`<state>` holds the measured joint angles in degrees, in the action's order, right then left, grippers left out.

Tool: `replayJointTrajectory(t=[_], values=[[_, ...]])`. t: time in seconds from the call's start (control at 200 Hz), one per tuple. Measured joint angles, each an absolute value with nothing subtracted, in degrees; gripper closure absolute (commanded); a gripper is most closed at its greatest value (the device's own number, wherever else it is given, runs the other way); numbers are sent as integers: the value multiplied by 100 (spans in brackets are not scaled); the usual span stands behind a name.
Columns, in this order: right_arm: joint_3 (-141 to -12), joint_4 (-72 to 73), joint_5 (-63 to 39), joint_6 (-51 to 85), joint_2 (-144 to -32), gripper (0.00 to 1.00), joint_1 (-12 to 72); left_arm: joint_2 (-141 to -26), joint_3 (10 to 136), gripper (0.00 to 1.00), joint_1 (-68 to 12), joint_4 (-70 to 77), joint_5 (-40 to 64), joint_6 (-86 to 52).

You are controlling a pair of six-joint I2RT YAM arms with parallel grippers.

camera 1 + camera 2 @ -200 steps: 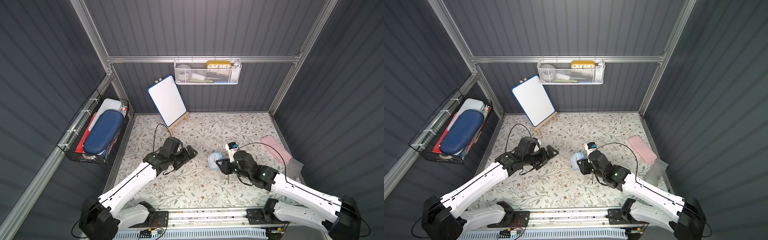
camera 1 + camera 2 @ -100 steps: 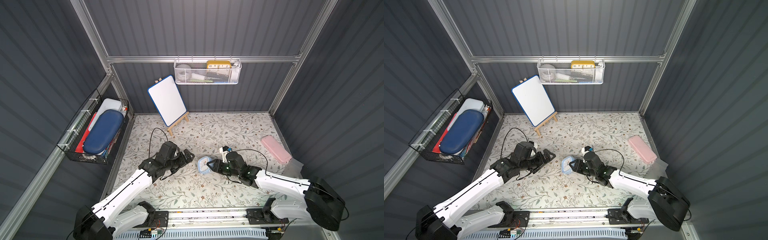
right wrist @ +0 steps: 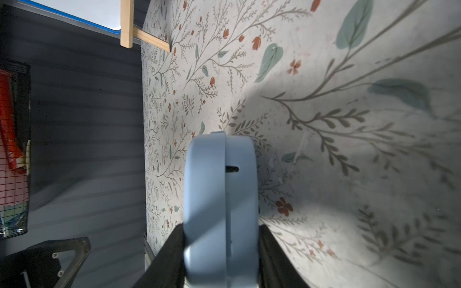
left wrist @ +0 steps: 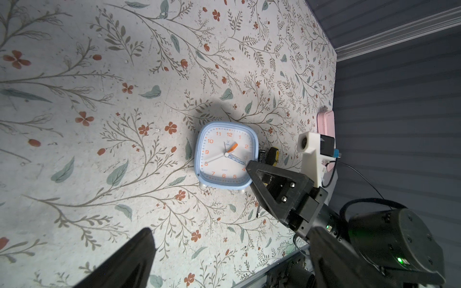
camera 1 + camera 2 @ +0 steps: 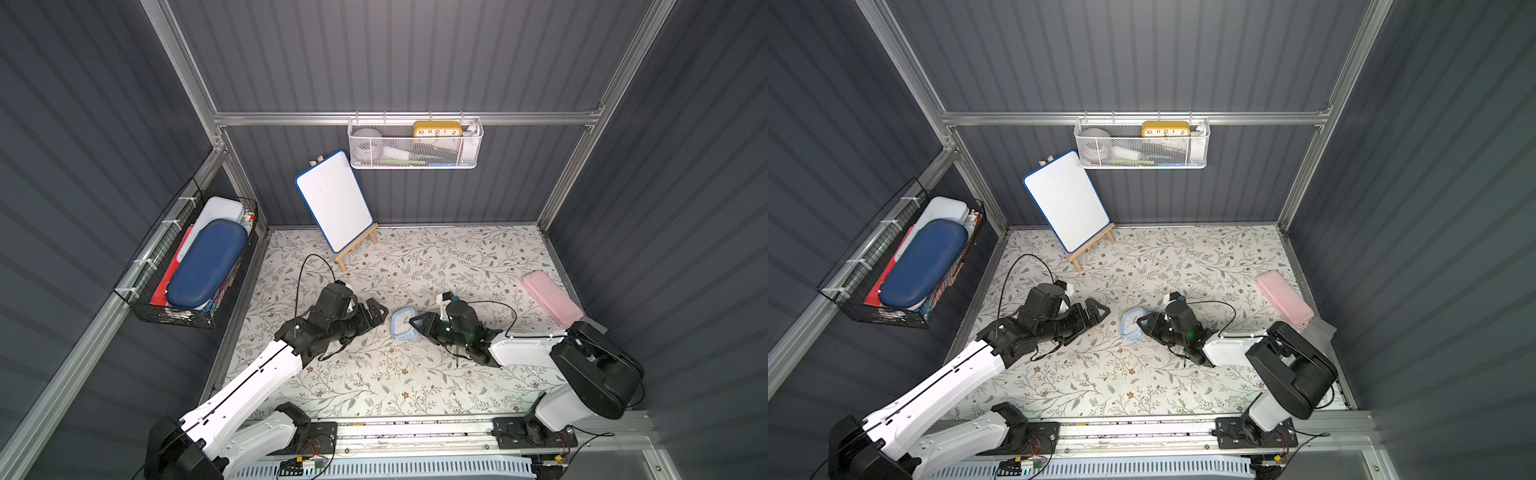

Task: Remove the battery from the alarm
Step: Adjust the alarm at the center of the board.

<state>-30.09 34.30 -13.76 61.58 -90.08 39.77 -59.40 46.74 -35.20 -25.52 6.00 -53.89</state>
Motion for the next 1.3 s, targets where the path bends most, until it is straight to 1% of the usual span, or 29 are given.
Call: replayJointTrajectory(t=[0.12, 0.16, 0.21, 0.26, 0.51, 0.675, 0.955, 1.126, 1.301], values=[[-2845, 3975, -1785, 6300, -9231, 86, 3778, -5940, 4674, 0, -3518, -2493, 604, -5356], [-2838, 4010, -1885, 6316, -9255, 83, 3726, -5940, 4672, 1, -3520, -2475, 604, -5354], [-2838, 3986, -1975, 6316, -9253, 78, 3686, -5940, 4665, 1, -3520, -2456, 607, -5352], [-2849, 3922, -2023, 6300, -9238, 77, 3664, -5940, 4654, 0, -3520, -2436, 609, -5352], [-3323, 2480, -2014, 5948, -8866, 73, 3671, -5885, 4626, 1, -3520, -2403, 622, -5341], [-3378, 2176, -2010, 5887, -8781, 72, 3680, -5688, 4499, 1, -3518, -2346, 637, -5343], [-3214, 2593, -2049, 5913, -8890, 66, 3697, -5457, 4189, 1, -3518, -2276, 707, -5358], [-3173, 2926, -2123, 5929, -9056, 62, 3701, -5092, 4185, 1, -3516, -2279, 694, -5424], [-3111, 3253, -2193, 6003, -9218, 60, 3701, -4807, 4230, 1, -3516, -2300, 609, -5527]])
